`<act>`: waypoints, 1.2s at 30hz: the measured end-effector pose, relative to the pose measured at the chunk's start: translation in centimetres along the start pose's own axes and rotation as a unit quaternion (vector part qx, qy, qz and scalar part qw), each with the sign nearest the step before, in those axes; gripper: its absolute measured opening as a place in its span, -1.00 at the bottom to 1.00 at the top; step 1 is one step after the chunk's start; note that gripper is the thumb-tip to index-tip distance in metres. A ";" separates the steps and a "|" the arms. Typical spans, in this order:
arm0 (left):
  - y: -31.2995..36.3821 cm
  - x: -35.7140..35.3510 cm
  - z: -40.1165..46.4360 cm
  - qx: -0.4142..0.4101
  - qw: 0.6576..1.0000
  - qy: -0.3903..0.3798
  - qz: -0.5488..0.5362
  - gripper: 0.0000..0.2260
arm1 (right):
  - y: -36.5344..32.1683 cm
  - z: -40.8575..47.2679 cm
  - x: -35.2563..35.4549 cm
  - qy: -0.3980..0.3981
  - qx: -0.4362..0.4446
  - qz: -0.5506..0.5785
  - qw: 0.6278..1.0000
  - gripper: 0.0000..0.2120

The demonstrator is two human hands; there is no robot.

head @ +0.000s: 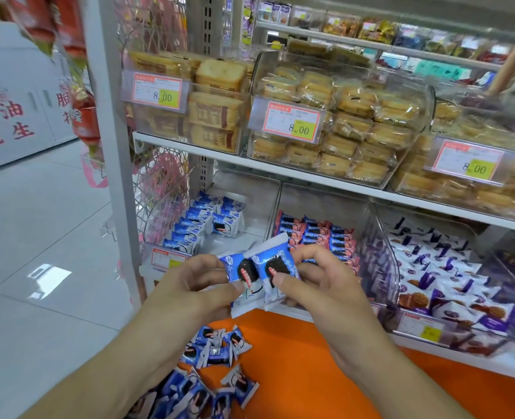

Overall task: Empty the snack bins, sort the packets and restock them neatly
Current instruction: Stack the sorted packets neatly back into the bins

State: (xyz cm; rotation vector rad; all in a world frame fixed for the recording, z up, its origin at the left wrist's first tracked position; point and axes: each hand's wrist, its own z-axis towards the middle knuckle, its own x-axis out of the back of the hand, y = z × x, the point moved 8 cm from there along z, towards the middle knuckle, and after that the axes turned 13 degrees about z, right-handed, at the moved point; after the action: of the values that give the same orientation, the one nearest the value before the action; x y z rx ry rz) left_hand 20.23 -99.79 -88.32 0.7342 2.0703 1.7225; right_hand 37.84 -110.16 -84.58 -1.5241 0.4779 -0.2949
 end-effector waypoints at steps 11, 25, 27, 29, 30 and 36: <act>1.2 -1.4 -0.9 -0.009 0.999 -0.028 -0.016 -0.67 | 0.8 -0.1 -0.6 0.017 0.019 -0.046 0.999 -0.81; 2.7 2.3 1.3 -0.073 0.982 -0.053 0.165 -0.68 | -0.5 3.4 -4.3 -0.038 0.021 -0.117 0.992 -0.69; 3.7 3.5 2.4 -0.097 0.976 -0.043 0.190 -0.81 | -1.0 5.2 -6.3 -0.061 0.028 -0.127 0.990 -0.71; 4.1 5.2 4.1 -0.113 0.967 -0.012 0.229 -0.76 | -1.2 7.4 -8.0 -0.072 0.037 -0.157 0.984 -0.71; 4.0 6.4 5.1 -0.121 0.960 0.009 0.253 -0.66 | -1.4 8.5 -8.7 -0.074 0.043 -0.171 0.982 -0.70; 1.4 13.0 8.7 -0.188 0.848 0.143 0.474 -0.40 | 0.1 18.4 -9.7 -0.050 0.044 -0.353 0.933 -0.68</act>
State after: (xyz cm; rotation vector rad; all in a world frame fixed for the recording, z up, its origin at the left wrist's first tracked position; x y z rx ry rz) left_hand 15.00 -85.01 -87.92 1.6096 1.4685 2.7855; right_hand 38.12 -89.36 -83.93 -1.5701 -0.1850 -0.7787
